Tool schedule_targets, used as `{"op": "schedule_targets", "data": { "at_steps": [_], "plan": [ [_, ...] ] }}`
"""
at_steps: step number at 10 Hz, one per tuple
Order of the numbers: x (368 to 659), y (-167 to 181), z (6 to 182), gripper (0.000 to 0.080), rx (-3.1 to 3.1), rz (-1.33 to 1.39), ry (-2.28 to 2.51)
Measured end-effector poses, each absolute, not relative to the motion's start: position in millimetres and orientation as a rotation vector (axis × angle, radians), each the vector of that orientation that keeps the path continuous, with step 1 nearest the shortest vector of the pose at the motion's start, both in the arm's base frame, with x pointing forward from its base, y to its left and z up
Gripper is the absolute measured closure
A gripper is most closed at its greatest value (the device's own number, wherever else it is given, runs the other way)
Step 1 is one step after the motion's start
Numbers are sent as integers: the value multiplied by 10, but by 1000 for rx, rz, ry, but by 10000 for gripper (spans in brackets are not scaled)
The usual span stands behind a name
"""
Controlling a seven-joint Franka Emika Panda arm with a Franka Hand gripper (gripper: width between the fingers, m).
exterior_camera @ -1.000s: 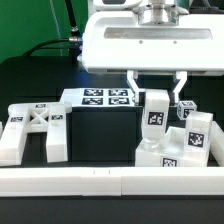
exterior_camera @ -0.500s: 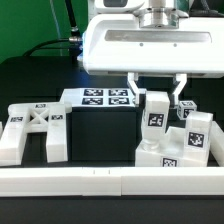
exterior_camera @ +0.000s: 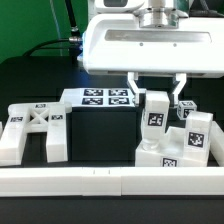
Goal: Assemble chair
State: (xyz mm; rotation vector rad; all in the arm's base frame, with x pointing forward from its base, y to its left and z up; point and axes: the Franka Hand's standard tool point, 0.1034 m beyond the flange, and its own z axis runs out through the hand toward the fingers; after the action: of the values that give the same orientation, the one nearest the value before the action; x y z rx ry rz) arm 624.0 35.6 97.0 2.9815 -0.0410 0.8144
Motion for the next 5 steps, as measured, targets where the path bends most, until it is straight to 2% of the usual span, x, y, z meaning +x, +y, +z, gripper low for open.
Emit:
{"op": "schedule_targets", "data": {
  "at_steps": [5],
  "plan": [
    [6249, 337, 970, 509, 2981, 805, -29]
  ]
}}
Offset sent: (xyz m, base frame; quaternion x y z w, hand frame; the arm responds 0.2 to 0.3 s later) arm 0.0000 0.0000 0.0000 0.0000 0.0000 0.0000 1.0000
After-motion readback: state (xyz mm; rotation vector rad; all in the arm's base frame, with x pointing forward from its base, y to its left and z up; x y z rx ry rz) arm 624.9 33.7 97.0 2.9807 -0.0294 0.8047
